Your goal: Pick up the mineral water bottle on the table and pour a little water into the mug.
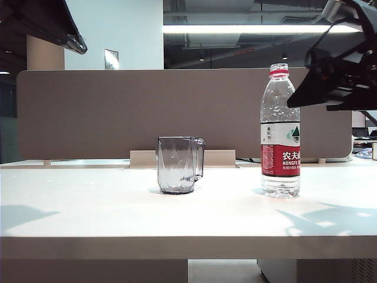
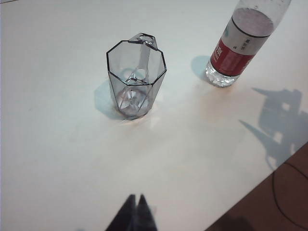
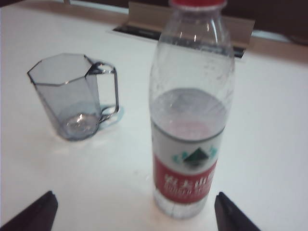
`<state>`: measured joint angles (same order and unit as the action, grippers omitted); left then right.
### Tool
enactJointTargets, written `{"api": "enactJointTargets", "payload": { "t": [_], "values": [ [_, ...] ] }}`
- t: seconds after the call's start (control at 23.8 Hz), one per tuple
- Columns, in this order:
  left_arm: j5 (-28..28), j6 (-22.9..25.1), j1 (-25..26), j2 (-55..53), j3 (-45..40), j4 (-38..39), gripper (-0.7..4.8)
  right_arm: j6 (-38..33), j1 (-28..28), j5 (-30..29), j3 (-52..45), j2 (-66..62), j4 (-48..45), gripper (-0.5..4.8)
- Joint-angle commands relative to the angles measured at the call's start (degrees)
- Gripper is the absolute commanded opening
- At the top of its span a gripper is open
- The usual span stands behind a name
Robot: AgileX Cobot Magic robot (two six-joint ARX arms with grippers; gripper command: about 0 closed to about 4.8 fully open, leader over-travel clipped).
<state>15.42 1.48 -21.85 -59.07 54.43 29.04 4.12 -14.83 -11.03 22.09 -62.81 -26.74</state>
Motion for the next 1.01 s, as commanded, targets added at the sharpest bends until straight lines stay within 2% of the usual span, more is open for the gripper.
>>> {"api": "enactJointTargets", "payload": {
  "t": [0.04, 0.55, 1.01],
  "values": [
    [0.20, -0.22, -0.04, 0.22, 0.09, -0.42, -0.04, -0.28, -0.07, 1.07, 0.22, -3.17, -8.28, 4.79],
    [-0.20, -0.20, -0.04, 0.22, 0.09, -0.37, -0.04, -1.09, -0.09, 2.10, 0.50, -21.33, -30.67, 4.79],
    [-0.20, -0.17, -0.04, 0.22, 0.09, -0.55, -0.04, -1.05, -0.09, 2.60, 6.97, -30.40, -31.78, 4.79]
  ]
}}
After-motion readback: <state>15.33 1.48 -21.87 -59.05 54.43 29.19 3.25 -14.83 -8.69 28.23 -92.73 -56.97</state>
